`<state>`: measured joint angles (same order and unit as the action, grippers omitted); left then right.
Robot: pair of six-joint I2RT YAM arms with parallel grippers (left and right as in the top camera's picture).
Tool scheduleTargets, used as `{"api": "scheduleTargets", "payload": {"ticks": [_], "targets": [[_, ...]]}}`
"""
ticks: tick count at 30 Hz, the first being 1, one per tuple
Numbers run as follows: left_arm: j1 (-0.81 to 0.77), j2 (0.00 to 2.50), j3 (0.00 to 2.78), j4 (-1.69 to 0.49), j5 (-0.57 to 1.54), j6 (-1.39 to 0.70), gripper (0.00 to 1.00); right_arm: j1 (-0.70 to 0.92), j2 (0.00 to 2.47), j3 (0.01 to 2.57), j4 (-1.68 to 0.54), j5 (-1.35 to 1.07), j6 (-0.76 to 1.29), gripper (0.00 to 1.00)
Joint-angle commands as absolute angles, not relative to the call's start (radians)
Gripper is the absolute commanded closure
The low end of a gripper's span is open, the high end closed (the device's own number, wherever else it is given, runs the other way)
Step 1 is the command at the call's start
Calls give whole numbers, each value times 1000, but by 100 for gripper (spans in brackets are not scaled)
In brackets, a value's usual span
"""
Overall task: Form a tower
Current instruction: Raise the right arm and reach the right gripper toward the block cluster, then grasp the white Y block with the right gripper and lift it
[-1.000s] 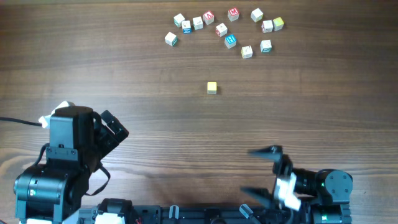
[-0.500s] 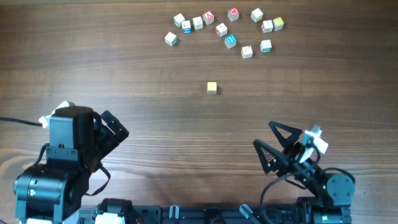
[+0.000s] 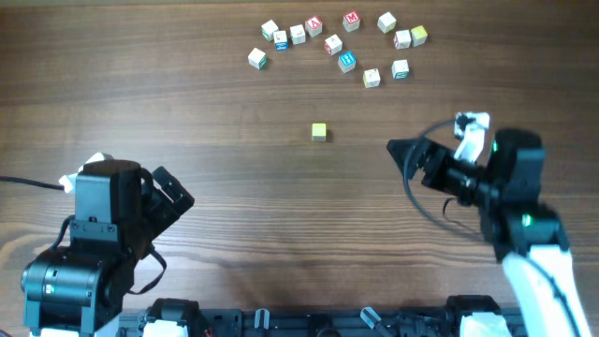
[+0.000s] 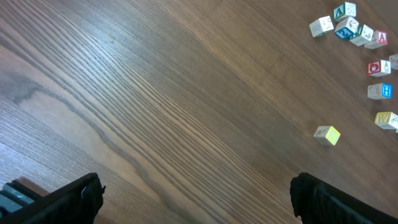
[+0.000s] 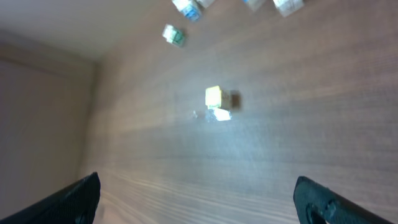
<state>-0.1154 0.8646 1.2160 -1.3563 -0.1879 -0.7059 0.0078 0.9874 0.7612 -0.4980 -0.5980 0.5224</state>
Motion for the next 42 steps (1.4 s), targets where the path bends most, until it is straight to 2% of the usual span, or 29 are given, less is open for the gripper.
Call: {"api": "scheduleTargets", "payload": {"ticks": [1,5,10,15,19,25,32,36,39,42], "targets": [[-109,865,1211,-1355,-184,-719,0,10,1124,930,-575,-632,447,0],[-109,865,1211,-1355,-184,-719,0,10,1184,971,-535,-659,481,0],[-109,865,1211,-1355,-184,-719,0,14,1190,974,-350,-599,542,1],[-109,865,1211,-1355,-184,-719,0,15,1275,1073,-419,-471,532,1],[-109,865,1211,-1356,-184,-719,0,67,1473,1275,-501,-364,487,1],[-109,865,1211,-1355,-184,-719,0,187,1824,1637,-545,-149,342,1],[-109,865,1211,-1356,-184,-719,0,215,2214,1975,-593,-150,137,1],[-109,865,1211,-1355,-184,-719,0,246,2340,2002,-559,-148,10,1],[-109,865,1211,-1355,-184,-719,0,273,2395,2002,-524,-97,-1,1],[-109,865,1211,-1355,-184,-719,0,299,2430,2002,-510,-61,-42,6]]}}
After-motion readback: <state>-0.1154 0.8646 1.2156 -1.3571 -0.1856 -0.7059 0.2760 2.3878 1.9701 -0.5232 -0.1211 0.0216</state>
